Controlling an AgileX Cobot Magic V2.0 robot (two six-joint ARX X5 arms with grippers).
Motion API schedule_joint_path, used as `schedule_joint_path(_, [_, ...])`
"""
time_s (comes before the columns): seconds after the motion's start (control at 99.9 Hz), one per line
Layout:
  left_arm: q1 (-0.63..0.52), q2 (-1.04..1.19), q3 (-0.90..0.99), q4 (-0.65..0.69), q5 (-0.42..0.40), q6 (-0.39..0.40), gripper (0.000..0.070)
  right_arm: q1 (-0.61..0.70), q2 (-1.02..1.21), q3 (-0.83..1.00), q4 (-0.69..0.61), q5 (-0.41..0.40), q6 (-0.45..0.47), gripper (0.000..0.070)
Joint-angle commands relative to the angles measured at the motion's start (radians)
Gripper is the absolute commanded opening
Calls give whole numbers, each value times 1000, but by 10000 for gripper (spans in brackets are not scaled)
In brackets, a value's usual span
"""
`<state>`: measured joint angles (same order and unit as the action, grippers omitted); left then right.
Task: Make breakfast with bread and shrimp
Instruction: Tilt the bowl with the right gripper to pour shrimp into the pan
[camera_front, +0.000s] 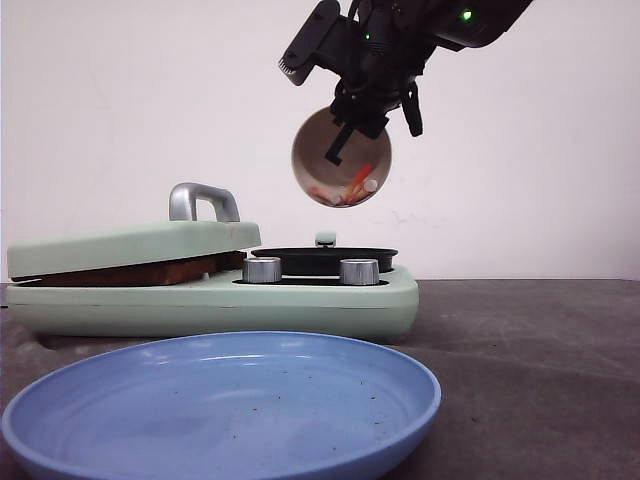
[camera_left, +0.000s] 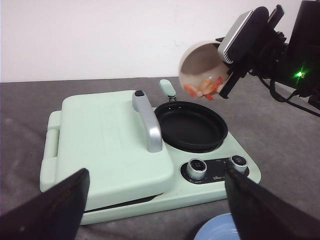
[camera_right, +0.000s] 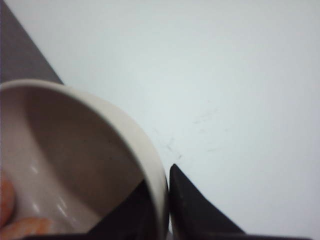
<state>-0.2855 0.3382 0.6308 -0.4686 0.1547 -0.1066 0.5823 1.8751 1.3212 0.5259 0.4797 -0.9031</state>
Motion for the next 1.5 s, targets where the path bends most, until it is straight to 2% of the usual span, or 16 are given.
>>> schedule_joint_path(0.0, [-3, 1, 3, 15, -4, 5, 474, 6, 14, 22, 21, 8, -29, 3])
schedule_joint_path(0.21, [-3, 1, 3, 15, -4, 22, 474, 20, 14, 22, 37, 18, -57, 3])
schedule_joint_path(0.35, [-3, 1, 3, 14, 3, 37, 474, 19, 29, 22, 98, -45, -134, 3])
schedule_joint_path(0.541, [-3, 1, 3, 18, 3, 47, 473, 17, 64, 22, 116, -52, -176, 3])
schedule_joint_path(0.811, [-3, 1, 3, 16, 3, 47, 473, 6, 107, 22, 142, -61, -152, 3])
schedule_joint_path(0.921, [-3, 1, 3, 14, 5, 51, 473, 1, 130, 22, 180, -27, -152, 3])
schedule_joint_path(1.091, [-3, 1, 3, 13, 14, 55, 473, -1, 134, 22, 188, -27, -148, 3])
schedule_joint_path(1.291, [-3, 1, 3, 12, 14, 69, 473, 9, 134, 22, 278, -10, -147, 3])
schedule_joint_path(1.491, [-3, 1, 3, 12, 15, 73, 473, 13, 134, 22, 311, 32, -90, 3])
